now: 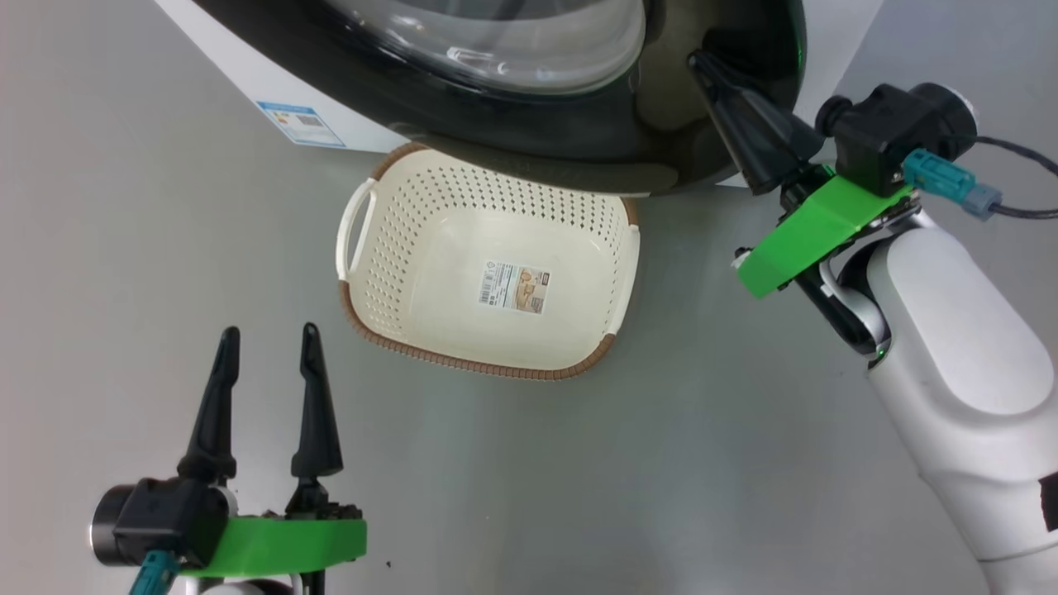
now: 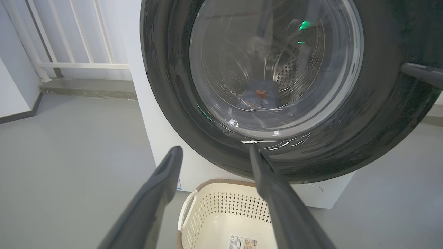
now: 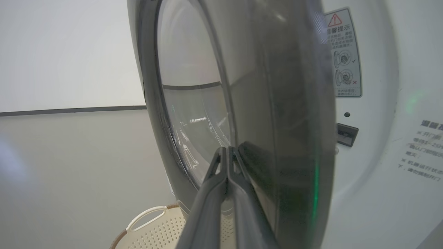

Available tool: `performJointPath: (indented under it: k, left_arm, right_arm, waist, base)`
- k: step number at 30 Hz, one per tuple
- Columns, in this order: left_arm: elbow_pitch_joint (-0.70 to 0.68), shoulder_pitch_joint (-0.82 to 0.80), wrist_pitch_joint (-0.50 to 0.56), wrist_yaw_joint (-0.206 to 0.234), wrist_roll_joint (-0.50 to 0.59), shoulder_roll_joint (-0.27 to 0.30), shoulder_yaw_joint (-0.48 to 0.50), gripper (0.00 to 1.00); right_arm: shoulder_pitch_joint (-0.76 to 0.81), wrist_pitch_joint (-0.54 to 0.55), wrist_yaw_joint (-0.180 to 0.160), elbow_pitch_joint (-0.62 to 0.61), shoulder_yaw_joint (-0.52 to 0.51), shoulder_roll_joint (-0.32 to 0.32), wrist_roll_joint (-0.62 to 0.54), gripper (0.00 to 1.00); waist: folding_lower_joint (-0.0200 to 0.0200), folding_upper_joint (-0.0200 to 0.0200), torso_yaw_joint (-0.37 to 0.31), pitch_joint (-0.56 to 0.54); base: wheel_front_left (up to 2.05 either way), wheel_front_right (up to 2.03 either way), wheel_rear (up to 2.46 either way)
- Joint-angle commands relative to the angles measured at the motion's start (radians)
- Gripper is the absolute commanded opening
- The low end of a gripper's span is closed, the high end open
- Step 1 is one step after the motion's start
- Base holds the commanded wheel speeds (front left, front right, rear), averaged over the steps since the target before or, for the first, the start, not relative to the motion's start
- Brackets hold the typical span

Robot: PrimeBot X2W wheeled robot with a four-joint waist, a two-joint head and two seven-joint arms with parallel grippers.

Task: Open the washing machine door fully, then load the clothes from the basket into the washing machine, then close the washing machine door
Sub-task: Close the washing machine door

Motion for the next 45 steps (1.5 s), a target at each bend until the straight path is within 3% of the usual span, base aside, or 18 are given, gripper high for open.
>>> performJointPath:
  k: [1, 20, 29, 37, 45]
  left_arm:
    - [-0.035, -0.03, -0.009, 0.011, -0.004, 0.015, 0.028, 1.0]
    - [-0.035, -0.082, -0.009, 0.027, -0.027, 0.015, -0.025, 1.0]
    - [-0.027, -0.084, -0.009, 0.034, -0.03, 0.015, -0.03, 1.0]
    - [-0.017, -0.074, -0.009, 0.031, -0.017, 0.015, -0.027, 1.0]
    - [-0.002, -0.067, -0.009, 0.017, 0.002, 0.015, -0.021, 1.0]
  right_arm:
    - [-0.014, -0.008, 0.006, -0.014, -0.004, 0.005, 0.008, 0.0]
    - [-0.278, -0.076, 0.006, 0.259, -0.04, -0.022, -0.005, 0.0]
    - [-0.325, -0.098, 0.006, 0.352, -0.04, -0.019, 0.0, 0.0]
    - [-0.252, -0.103, 0.006, 0.315, 0.027, -0.021, 0.02, 0.0]
    - [-0.037, -0.104, 0.006, 0.13, -0.032, -0.048, 0.041, 0.0]
  waist:
    - [-0.0001, 0.0, 0.004, 0.013]
    - [-0.0001, 0.0, 0.033, 0.075]
    - [-0.0001, 0.0, 0.04, 0.071]
    - [-0.0001, 0.0, 0.021, 0.046]
    - [-0.0001, 0.0, -0.01, 0.011]
  base:
    - [0.0, 0.0, 0.0]
    - [0.0, 0.0, 0.0]
    - [0.0, 0.0, 0.0]
    - [0.0, 0.0, 0.0]
    - [0.0, 0.0, 0.0]
